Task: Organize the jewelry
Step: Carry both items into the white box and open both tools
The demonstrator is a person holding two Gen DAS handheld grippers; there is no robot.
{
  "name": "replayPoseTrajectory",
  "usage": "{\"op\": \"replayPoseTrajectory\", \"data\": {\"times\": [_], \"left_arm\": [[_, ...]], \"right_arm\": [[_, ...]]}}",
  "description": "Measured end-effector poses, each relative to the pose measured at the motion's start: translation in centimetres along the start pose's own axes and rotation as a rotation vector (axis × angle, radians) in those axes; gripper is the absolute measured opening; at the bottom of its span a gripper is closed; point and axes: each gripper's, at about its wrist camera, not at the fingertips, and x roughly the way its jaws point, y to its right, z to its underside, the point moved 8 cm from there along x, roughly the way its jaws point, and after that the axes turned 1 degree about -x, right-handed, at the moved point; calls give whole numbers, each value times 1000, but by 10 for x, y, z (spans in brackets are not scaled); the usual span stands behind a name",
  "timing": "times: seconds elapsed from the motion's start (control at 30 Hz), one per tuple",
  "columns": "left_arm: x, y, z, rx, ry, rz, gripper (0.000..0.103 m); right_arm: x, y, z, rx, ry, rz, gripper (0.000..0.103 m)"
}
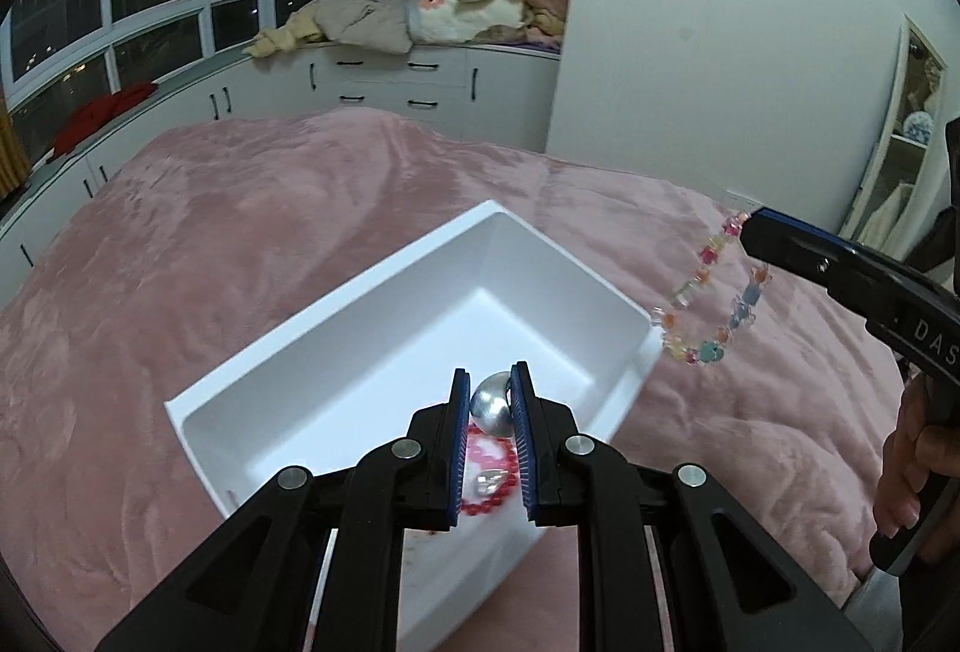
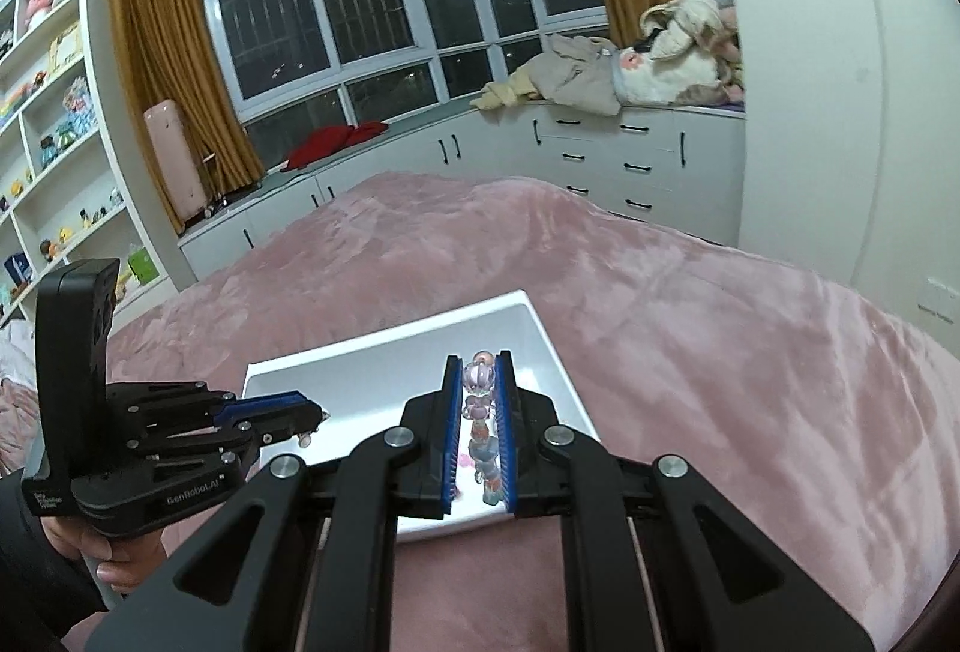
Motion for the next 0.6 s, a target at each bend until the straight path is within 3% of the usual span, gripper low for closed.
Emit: {"op": "replayPoseTrajectory", "data": {"times": [0.27, 0.6], "left_arm": [[28, -43, 19, -56, -65, -32, 19], [61, -68, 51, -92, -148, -36, 19]], "right_arm": [[62, -30, 9, -7, -98, -36, 11], [127, -46, 62, -52, -276, 1, 11]]}}
